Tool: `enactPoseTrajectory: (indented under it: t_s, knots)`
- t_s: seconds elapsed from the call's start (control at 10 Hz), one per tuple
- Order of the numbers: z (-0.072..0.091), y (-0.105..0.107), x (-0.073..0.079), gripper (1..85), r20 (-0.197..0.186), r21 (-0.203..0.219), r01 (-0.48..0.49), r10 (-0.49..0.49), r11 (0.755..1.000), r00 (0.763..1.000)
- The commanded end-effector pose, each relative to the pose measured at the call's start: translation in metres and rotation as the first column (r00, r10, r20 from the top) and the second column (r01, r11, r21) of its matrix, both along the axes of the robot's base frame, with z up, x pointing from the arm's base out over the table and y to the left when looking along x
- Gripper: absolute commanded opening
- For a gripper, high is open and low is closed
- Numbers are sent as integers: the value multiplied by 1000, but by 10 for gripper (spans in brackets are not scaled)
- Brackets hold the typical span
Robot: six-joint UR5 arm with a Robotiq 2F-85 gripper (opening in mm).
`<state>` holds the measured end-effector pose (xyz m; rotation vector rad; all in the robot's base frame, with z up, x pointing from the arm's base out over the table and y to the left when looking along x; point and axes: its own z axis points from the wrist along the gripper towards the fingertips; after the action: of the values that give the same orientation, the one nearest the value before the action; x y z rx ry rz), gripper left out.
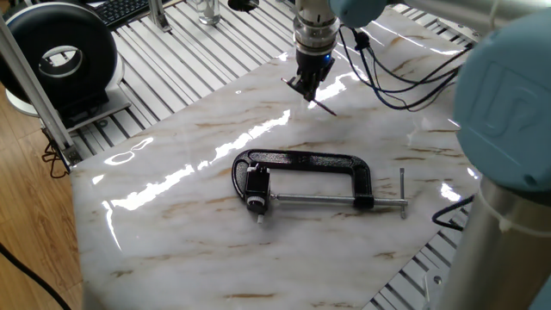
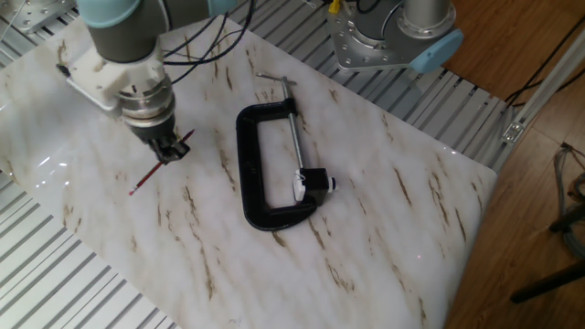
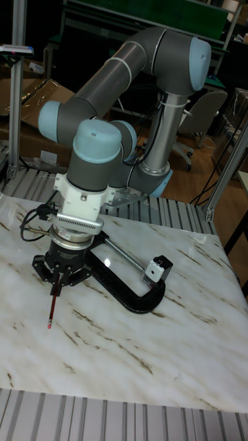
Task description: Insert the pencil into the pencil sharpener
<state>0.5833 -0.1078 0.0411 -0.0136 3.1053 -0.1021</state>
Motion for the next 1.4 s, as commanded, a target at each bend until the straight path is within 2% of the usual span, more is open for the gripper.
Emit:
enactPoseTrajectory:
  t_s: [0.0,0.1,0.2,0.3,0.4,0.5,0.6,0.7,0.8,0.9,1.1,1.3]
  knots:
    - [8,16,-11,10,-3,37,73,-73,997,997]
    - [8,17,-10,10,-2,40,77,-77,996,997]
    - [8,25,-8,10,3,74,63,-63,995,998]
    - [8,25,-5,10,17,73,34,-36,997,999]
    - [8,15,-4,10,21,34,17,-18,999,1000]
    - [8,12,-5,10,20,20,22,-22,1000,1000]
    - [8,17,-5,10,16,42,21,-21,999,1000]
    - [14,26,-15,10,1,93,23,-23,995,1000]
    - [33,18,-38,10,-21,98,42,-40,994,999]
    - [52,17,-56,10,-36,63,80,-77,995,996]
    - [65,48,-64,10,-17,60,178,-178,982,984]
    - [63,88,-66,10,4,83,263,-264,961,965]
